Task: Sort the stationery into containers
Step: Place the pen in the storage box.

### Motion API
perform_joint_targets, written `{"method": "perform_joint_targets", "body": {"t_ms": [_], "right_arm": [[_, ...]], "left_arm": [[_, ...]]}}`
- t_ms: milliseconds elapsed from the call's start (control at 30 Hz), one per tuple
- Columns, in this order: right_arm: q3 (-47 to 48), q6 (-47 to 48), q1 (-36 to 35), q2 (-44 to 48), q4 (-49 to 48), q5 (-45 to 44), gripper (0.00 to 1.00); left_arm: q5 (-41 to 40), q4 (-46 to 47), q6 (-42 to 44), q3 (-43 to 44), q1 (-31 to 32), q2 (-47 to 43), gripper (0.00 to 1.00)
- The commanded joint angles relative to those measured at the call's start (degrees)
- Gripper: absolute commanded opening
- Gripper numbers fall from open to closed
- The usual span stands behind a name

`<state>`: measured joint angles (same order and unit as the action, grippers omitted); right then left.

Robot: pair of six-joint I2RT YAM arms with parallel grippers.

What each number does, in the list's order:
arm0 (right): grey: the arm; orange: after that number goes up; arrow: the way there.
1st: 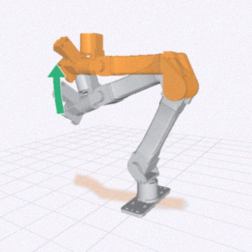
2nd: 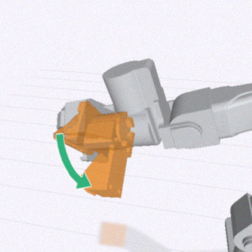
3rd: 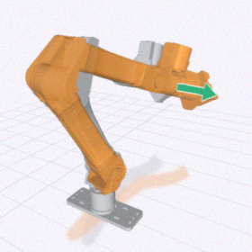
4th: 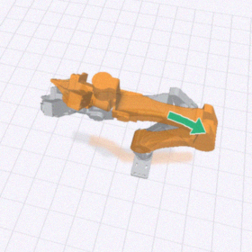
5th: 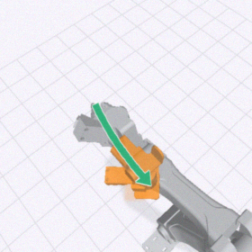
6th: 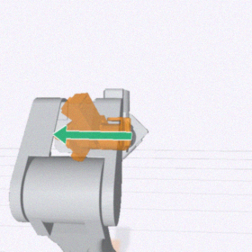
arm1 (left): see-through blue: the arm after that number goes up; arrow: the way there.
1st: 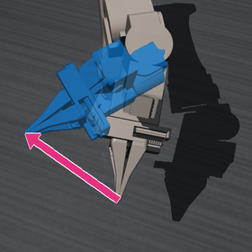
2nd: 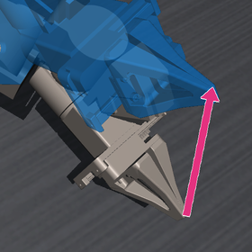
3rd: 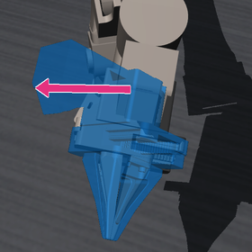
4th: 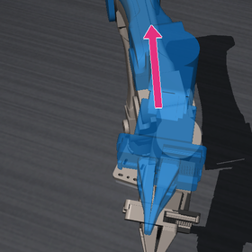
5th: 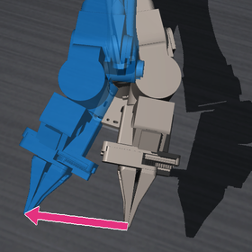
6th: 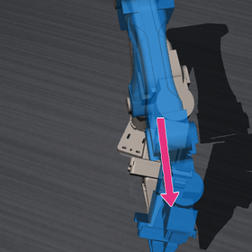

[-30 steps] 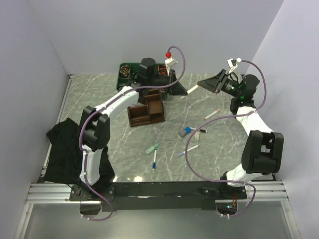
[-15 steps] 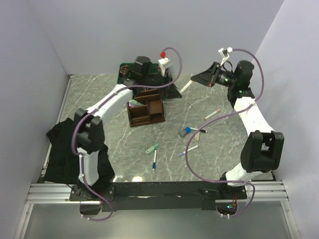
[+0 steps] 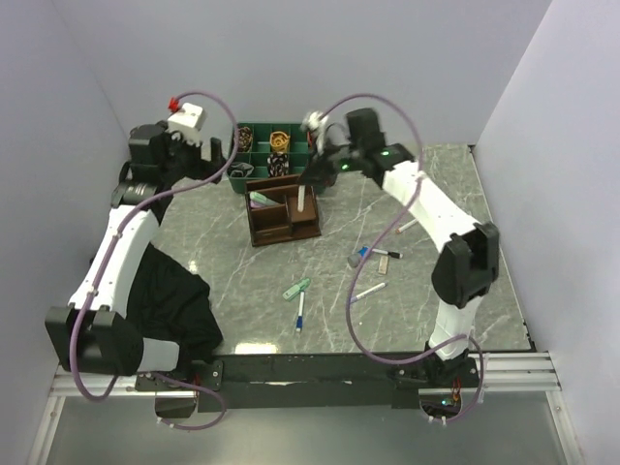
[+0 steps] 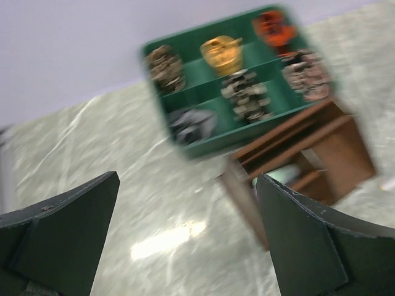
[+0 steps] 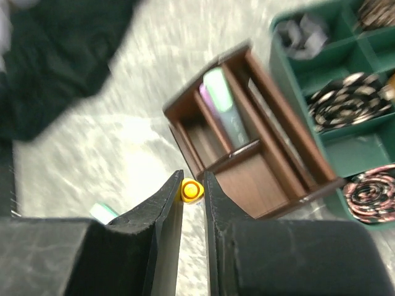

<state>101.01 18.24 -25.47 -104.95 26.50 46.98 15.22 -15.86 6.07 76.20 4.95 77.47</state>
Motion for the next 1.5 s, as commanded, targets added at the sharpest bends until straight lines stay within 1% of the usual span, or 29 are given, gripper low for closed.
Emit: {"method": "perform_joint_targets", "body": {"t_ms": [0, 33, 100, 167, 300, 533, 700, 767, 867, 967, 1033, 1133, 1167, 1300, 1467], "right_arm": [[3.7, 15.1, -4.2, -2.9, 6.4, -9.1, 0.01], [4.0, 17.9, -5.1, -3.5, 6.6, -10.0, 0.00], [5.0, 20.8, -7.0, -5.3, 6.9, -11.6, 0.00], [5.3, 21.6, -8.2, -6.1, 5.8, -12.5, 0.01], [8.8, 21.0, -9.6, -8.9, 6.5, -12.5, 0.00], [9.6, 19.8, -10.7, -9.0, 7.5, -9.8, 0.00], [8.2, 19.4, -11.6, -9.0, 3.7, -10.0, 0.00], [9.7, 18.3, -11.9, -10.2, 3.5, -9.5, 0.00], [15.9, 16.3, -12.2, -13.5, 5.6, -7.4, 0.00], [18.4, 16.1, -12.8, -14.5, 7.9, -6.1, 0.00], [18.2, 16.7, -12.9, -14.4, 8.0, -5.9, 0.00], [16.5, 18.7, -13.5, -14.7, 7.9, -7.0, 0.00], [16.3, 20.5, -14.2, -14.8, 8.2, -8.8, 0.00], [15.4, 23.0, -15.3, -15.6, 8.3, -12.6, 0.00], [15.8, 25.6, -16.0, -18.7, 9.6, -15.8, 0.00]], "left_arm": [[-6.9, 1.8, 0.1, -4.3, -4.7, -3.7, 0.99], [-6.8, 1.6, 0.1, -4.8, -4.8, -4.9, 0.99], [-6.5, 1.9, -0.2, -6.6, -7.5, -5.9, 1.00], [-6.0, 1.9, -0.7, -8.0, -8.6, -7.1, 0.99], [-4.8, 1.9, -1.1, -10.1, -9.3, -8.7, 1.00], [-3.9, 3.0, -1.9, -12.7, -9.5, -10.2, 1.00], [-2.6, 4.1, -3.7, -13.5, -10.0, -10.5, 1.00], [-2.4, 3.9, -3.8, -13.5, -10.1, -10.5, 0.99], [-2.3, 3.6, -3.7, -13.7, -10.2, -10.8, 0.99], [-2.3, 3.3, -3.7, -13.8, -10.5, -11.1, 0.99], [-2.0, 3.5, -4.0, -14.2, -10.6, -11.3, 0.99], [-1.6, 3.9, -4.7, -14.7, -11.0, -11.3, 1.00], [-1.5, 3.9, -4.9, -14.7, -11.1, -11.3, 0.99], [-1.3, 3.6, -4.7, -14.5, -11.4, -11.2, 1.00], [-1.5, 3.6, -4.8, -14.7, -11.8, -11.2, 0.99]]}}
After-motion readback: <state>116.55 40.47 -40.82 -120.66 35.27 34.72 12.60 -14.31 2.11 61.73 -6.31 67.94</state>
